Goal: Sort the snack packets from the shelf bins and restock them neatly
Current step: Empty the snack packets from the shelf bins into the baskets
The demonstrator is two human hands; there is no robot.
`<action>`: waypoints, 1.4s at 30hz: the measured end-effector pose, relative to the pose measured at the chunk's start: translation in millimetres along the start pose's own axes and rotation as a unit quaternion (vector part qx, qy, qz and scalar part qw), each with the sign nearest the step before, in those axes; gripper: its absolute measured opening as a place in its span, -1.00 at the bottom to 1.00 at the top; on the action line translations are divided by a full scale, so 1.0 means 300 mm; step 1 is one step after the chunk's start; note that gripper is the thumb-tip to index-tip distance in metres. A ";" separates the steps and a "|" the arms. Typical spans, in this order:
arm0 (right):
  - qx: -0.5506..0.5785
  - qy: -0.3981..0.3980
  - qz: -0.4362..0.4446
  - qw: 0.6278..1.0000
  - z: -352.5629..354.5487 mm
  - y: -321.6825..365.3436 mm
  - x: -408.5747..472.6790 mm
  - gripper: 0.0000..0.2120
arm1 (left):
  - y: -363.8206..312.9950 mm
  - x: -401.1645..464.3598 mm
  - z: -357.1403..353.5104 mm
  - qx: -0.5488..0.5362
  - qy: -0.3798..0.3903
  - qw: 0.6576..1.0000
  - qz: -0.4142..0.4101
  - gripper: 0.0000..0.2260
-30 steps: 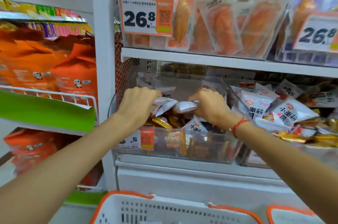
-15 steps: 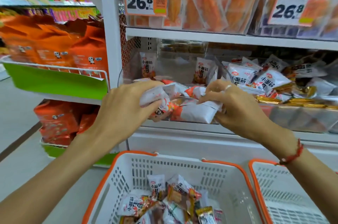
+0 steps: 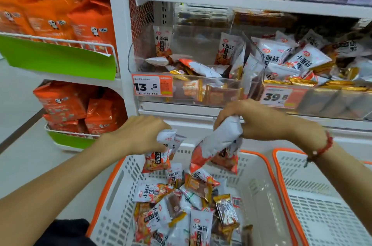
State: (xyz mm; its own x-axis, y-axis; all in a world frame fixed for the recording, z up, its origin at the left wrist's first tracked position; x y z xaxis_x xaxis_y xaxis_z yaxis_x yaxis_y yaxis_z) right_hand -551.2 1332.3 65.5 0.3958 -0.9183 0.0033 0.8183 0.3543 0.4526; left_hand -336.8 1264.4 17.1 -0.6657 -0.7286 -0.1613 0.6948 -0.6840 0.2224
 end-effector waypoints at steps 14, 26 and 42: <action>-0.005 -0.166 0.021 0.986 0.036 0.045 0.147 -0.76 | 0.212 0.089 0.023 -0.037 -0.369 0.922 0.109 -0.41; -0.068 0.013 -0.154 0.986 0.106 -0.221 0.945 -0.04 | 0.277 0.154 -0.080 -0.010 -0.362 0.927 0.093 -0.32; -0.098 -0.124 -0.033 0.987 0.278 -0.099 0.675 -0.69 | 0.251 0.148 -0.051 -0.015 -0.360 0.926 0.110 -0.20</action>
State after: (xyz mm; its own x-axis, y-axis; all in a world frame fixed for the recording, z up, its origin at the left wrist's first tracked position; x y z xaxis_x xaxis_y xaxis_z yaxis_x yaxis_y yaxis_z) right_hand -530.0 1121.1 127.1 0.2440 -0.9472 0.2079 0.9135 0.2964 0.2785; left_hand -310.0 1180.0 11.8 -0.5087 -0.6443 0.5710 0.8352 -0.5302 0.1459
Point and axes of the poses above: each hand's wrist, its own x-axis towards the middle knuckle, its own z-axis out of the back of the hand, y = z × x, the point moved 4 cm from there along x, towards the middle knuckle, and after that the axes turned 8 degrees about x, right-handed, at the moved point
